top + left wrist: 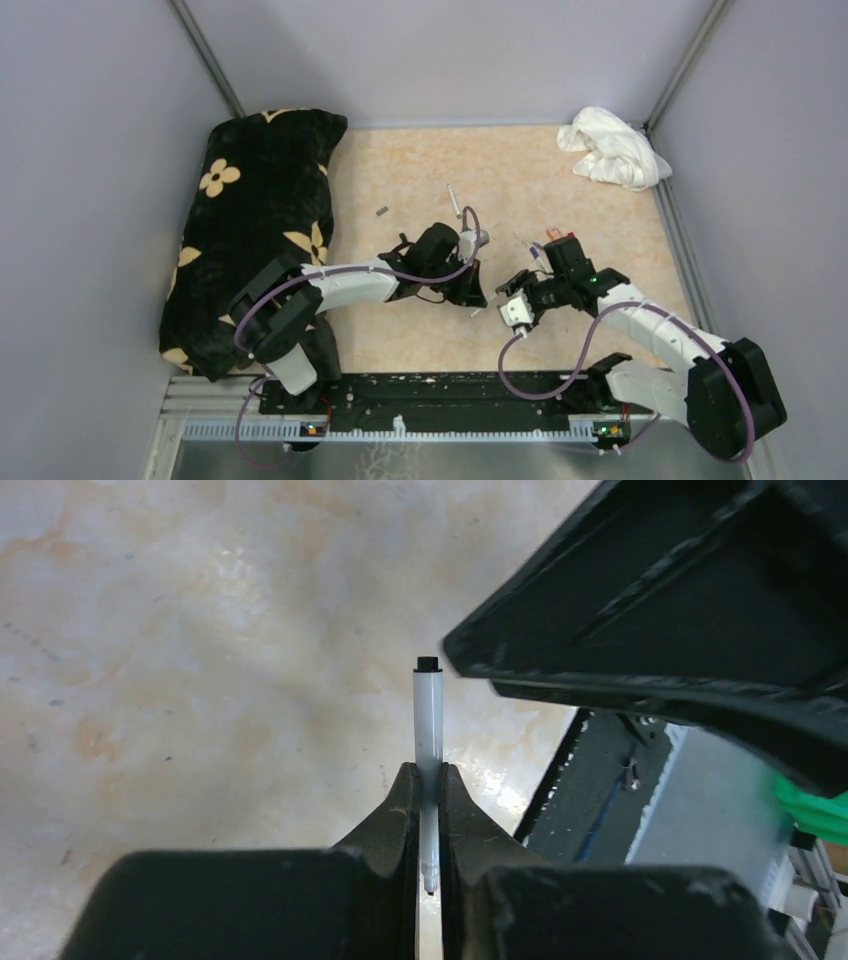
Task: Insert the pens into the pen caps
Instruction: Pick up the pen from the center of the board.
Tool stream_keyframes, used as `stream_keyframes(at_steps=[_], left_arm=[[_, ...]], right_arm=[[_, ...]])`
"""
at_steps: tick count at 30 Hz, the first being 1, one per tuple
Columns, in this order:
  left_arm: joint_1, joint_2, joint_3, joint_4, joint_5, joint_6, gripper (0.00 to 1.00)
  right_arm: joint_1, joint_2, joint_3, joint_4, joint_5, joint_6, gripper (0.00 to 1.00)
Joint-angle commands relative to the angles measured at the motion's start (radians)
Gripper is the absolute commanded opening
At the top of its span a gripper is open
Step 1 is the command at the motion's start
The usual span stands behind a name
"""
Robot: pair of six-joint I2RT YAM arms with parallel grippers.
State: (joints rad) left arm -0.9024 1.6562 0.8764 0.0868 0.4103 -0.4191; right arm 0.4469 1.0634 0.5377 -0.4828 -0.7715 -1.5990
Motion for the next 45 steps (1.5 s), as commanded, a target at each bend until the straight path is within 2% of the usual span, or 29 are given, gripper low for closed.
stream_keyframes(at_steps=[1, 5, 8, 16, 19, 21, 22, 25, 27, 32, 34, 36, 39, 45], left_arm=[[0.003, 0.043, 0.04, 0.051, 0.132, -0.024, 0.0], [0.003, 0.057, 0.045, 0.078, 0.174, -0.043, 0.0], [0.003, 0.066, 0.051, 0.087, 0.186, -0.053, 0.0], [0.003, 0.065, 0.062, 0.106, 0.196, -0.076, 0.0], [0.003, 0.058, 0.06, 0.11, 0.186, -0.083, 0.0], [0.004, 0.05, 0.05, 0.119, 0.177, -0.092, 0.0], [0.005, 0.041, 0.042, 0.124, 0.167, -0.1, 0.0], [0.006, -0.04, -0.013, 0.171, 0.099, -0.116, 0.18], [0.009, -0.131, -0.061, 0.183, 0.008, -0.112, 0.35], [0.02, -0.353, -0.19, 0.204, -0.238, -0.069, 0.66], [0.027, -0.42, -0.236, 0.206, -0.343, -0.06, 0.7], [0.035, -0.479, -0.275, 0.202, -0.483, -0.055, 0.79], [0.056, -0.511, -0.302, 0.178, -0.605, -0.049, 0.87], [0.127, -0.441, -0.24, 0.055, -0.732, -0.062, 0.87]], right_arm=[[0.06, 0.019, -0.019, 0.113, 0.085, 0.036, 0.52], [0.1, 0.032, -0.03, 0.151, 0.12, 0.063, 0.52], [0.121, 0.039, -0.034, 0.152, 0.122, 0.063, 0.47], [0.159, 0.056, -0.021, 0.092, 0.081, 0.038, 0.14], [0.161, 0.05, -0.02, 0.062, 0.048, 0.022, 0.1], [0.161, 0.047, -0.012, 0.043, 0.023, 0.025, 0.0], [0.162, 0.044, -0.007, 0.033, 0.013, 0.03, 0.0], [0.16, 0.035, 0.014, -0.011, -0.008, 0.058, 0.0], [0.157, 0.031, 0.039, -0.043, -0.02, 0.092, 0.0], [0.101, 0.022, 0.099, -0.097, -0.087, 0.217, 0.0], [0.084, 0.016, 0.111, -0.098, -0.091, 0.271, 0.0], [0.065, 0.008, 0.119, -0.082, -0.091, 0.336, 0.0], [0.043, 0.003, 0.13, -0.05, -0.088, 0.43, 0.0], [0.018, -0.001, 0.137, 0.024, -0.055, 0.58, 0.0]])
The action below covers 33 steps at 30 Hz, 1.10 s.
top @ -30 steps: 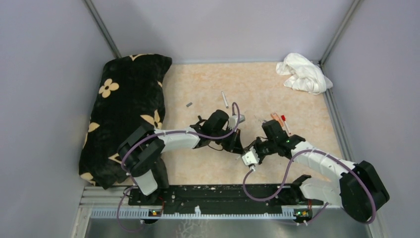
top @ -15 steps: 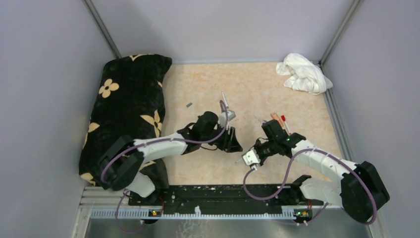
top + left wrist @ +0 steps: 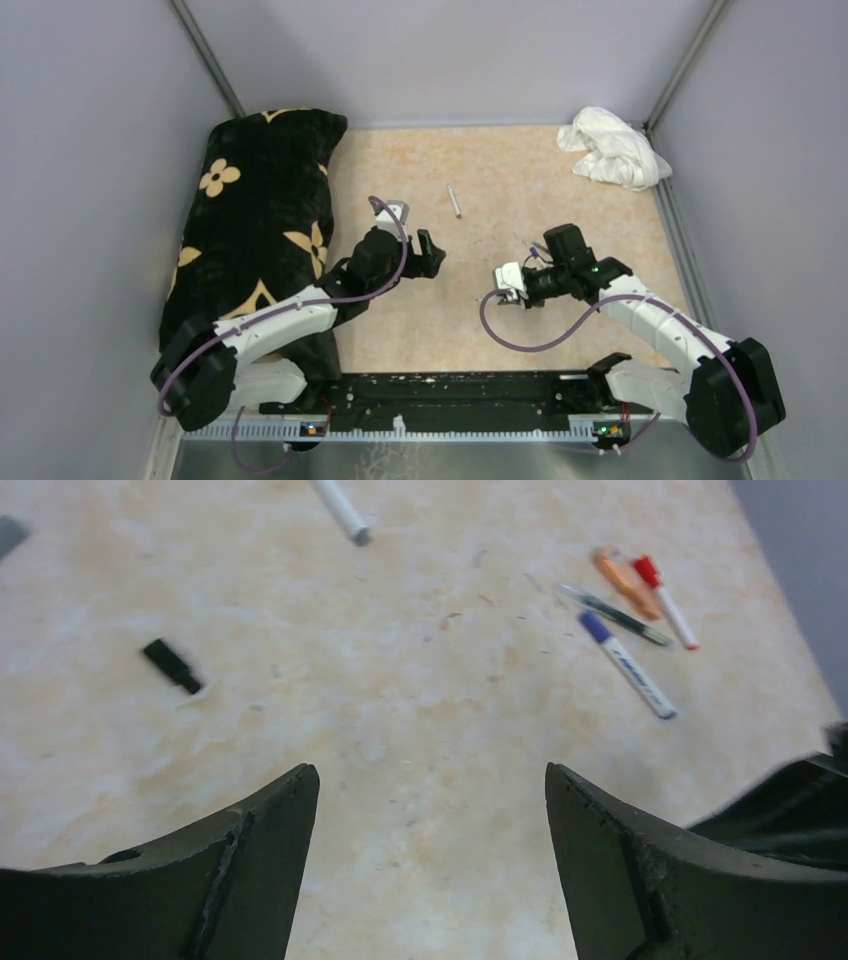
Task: Insert the pens into the pen caps
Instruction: Pick up the pen from the center of the board.
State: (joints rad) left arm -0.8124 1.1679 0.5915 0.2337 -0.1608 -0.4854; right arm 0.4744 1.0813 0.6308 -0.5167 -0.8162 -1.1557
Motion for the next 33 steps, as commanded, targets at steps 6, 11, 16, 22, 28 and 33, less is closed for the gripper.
stream_keyframes(at_steps=[6, 11, 16, 22, 28, 33], left_arm=[[0.117, 0.161, 0.106, -0.116, -0.183, -0.009, 0.84], [0.139, 0.261, 0.159, -0.124, -0.232, -0.038, 0.77], [0.148, 0.368, 0.252, -0.201, -0.304, -0.094, 0.7], [0.164, 0.514, 0.376, -0.345, -0.372, -0.151, 0.64], [0.187, 0.625, 0.471, -0.43, -0.394, -0.175, 0.59], [0.204, 0.679, 0.49, -0.428, -0.359, -0.179, 0.54]], right_arm=[[-0.015, -0.015, 0.047, 0.091, 0.038, 0.196, 0.0], [-0.018, -0.016, 0.047, 0.096, 0.053, 0.202, 0.0], [-0.019, -0.018, 0.048, 0.096, 0.055, 0.203, 0.0], [-0.021, -0.021, 0.048, 0.095, 0.052, 0.203, 0.0], [-0.023, -0.024, 0.049, 0.093, 0.051, 0.202, 0.0], [-0.024, -0.027, 0.049, 0.092, 0.049, 0.2, 0.0]])
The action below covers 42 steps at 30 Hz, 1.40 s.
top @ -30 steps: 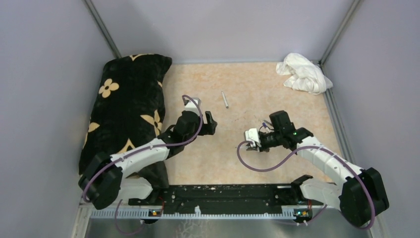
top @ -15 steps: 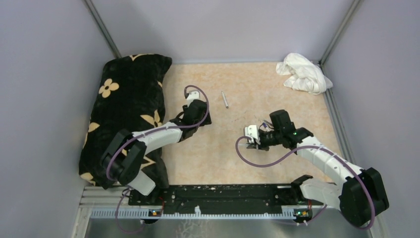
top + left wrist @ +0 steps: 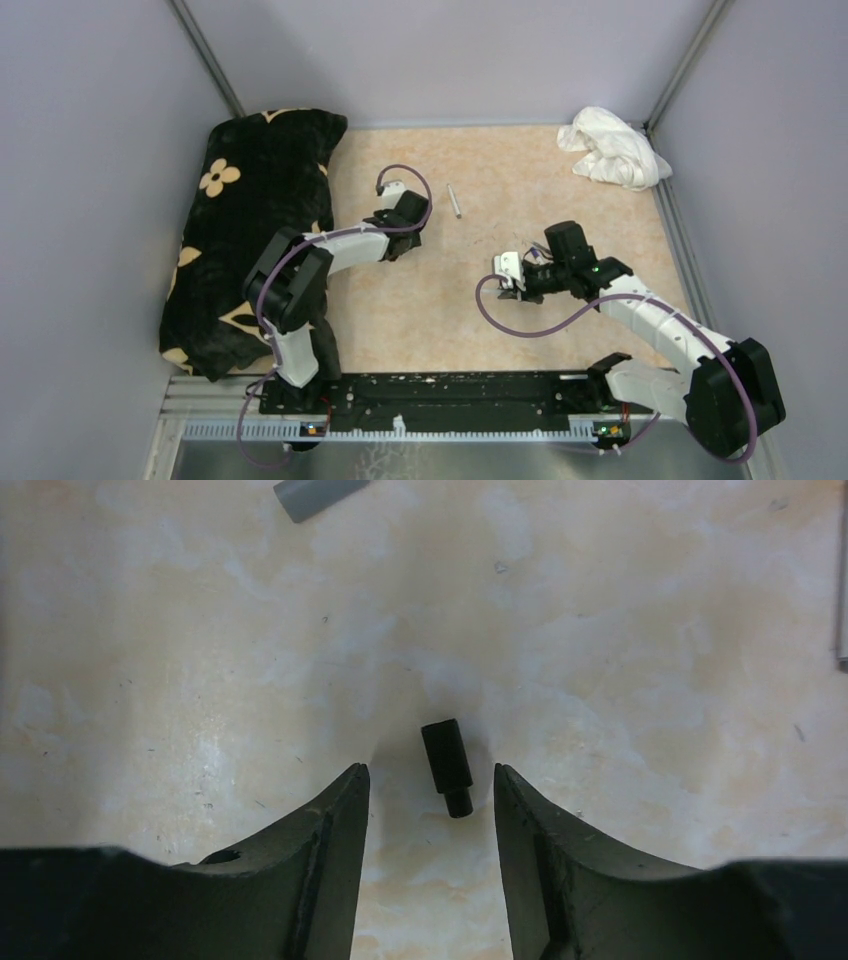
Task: Insert the pens into the pen caps
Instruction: Pick up the pen from the center of the board, then insert the pen cap onto the pen.
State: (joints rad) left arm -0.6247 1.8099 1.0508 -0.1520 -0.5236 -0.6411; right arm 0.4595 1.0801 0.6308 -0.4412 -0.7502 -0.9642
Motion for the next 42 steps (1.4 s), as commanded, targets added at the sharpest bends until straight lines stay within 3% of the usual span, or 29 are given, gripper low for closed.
stream_keyframes(at_steps=[1, 15, 26, 37, 42], left_arm=[[0.021, 0.044, 0.035, -0.041, 0.012, -0.025, 0.52], [0.052, 0.121, 0.137, -0.198, 0.071, -0.063, 0.31], [0.072, 0.188, 0.198, -0.33, 0.185, -0.014, 0.32], [0.147, 0.229, 0.252, -0.393, 0.358, 0.121, 0.04], [0.148, 0.093, 0.242, -0.381, 0.358, 0.136, 0.0]], right_arm=[[-0.009, -0.026, 0.049, 0.014, -0.019, 0.007, 0.0], [-0.01, -0.034, 0.049, 0.009, -0.028, 0.002, 0.0], [-0.011, -0.053, 0.053, 0.001, -0.04, 0.0, 0.0], [-0.011, -0.09, 0.056, -0.005, -0.06, -0.001, 0.0], [-0.011, -0.092, 0.059, 0.012, -0.087, 0.048, 0.0]])
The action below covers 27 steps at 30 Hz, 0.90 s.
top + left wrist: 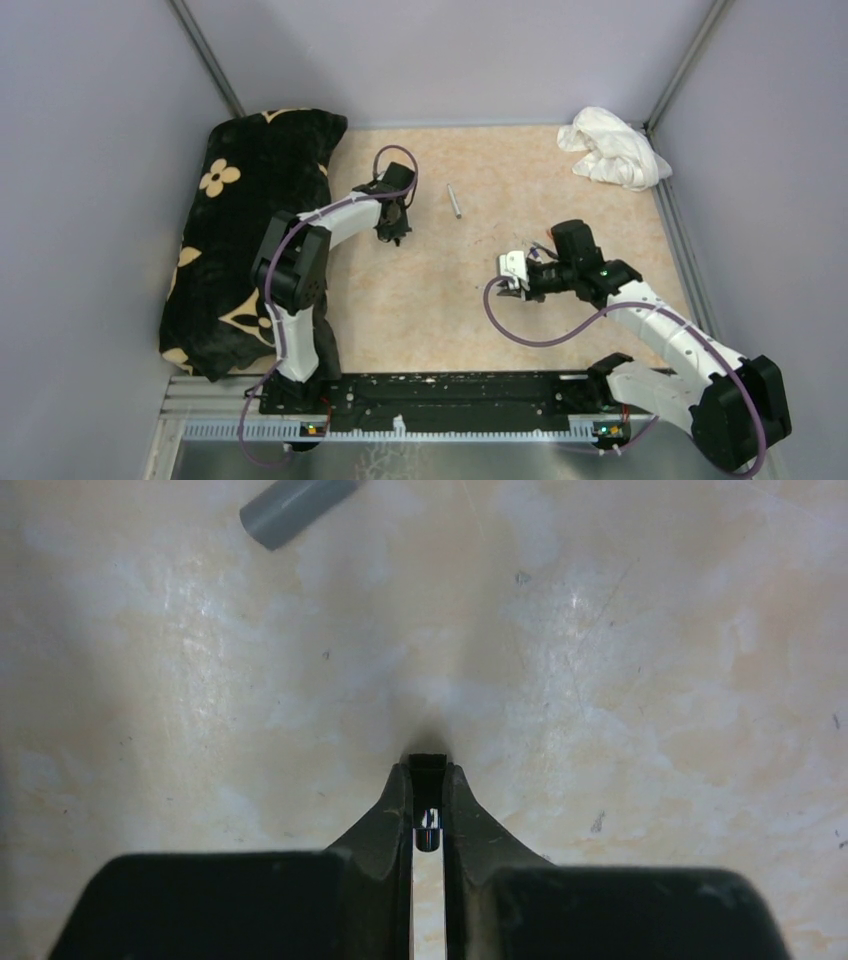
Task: Insert the pens into the pen caps
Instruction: Insert the pen cap onto the pen.
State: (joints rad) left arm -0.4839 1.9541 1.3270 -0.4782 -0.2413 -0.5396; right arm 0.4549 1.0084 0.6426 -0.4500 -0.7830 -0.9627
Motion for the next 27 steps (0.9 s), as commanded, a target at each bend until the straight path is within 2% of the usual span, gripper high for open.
stream_keyframes(at_steps=[1, 4, 10, 15, 18, 20, 24, 27], left_arm=[[0.005, -0.119, -0.054, -0.03, 0.082, 0.031, 0.0], [-0.004, -0.306, -0.167, 0.085, 0.13, 0.01, 0.0], [-0.017, -0.731, -0.58, 0.602, 0.416, -0.066, 0.0], [-0.031, -0.968, -0.839, 1.014, 0.542, -0.21, 0.0], [-0.059, -1.041, -0.941, 1.238, 0.537, -0.284, 0.0], [-0.097, -1.068, -0.97, 1.331, 0.499, -0.296, 0.0], [-0.216, -1.059, -0.991, 1.549, 0.399, -0.262, 0.0], [-0.295, -1.021, -0.973, 1.726, 0.32, -0.216, 0.0]], right_arm=[[-0.006, -0.018, 0.051, 0.029, -0.065, 0.069, 0.0], [-0.007, -0.005, 0.063, 0.054, -0.107, 0.164, 0.0], [-0.024, 0.016, 0.094, 0.09, -0.219, 0.354, 0.0], [-0.042, 0.02, 0.135, 0.084, -0.342, 0.501, 0.0], [-0.043, 0.031, 0.199, 0.064, -0.389, 0.614, 0.0], [-0.043, 0.04, 0.257, 0.045, -0.419, 0.689, 0.0], [-0.044, 0.05, 0.325, 0.099, -0.489, 0.842, 0.0], [-0.062, 0.039, 0.326, 0.149, -0.524, 0.878, 0.0]])
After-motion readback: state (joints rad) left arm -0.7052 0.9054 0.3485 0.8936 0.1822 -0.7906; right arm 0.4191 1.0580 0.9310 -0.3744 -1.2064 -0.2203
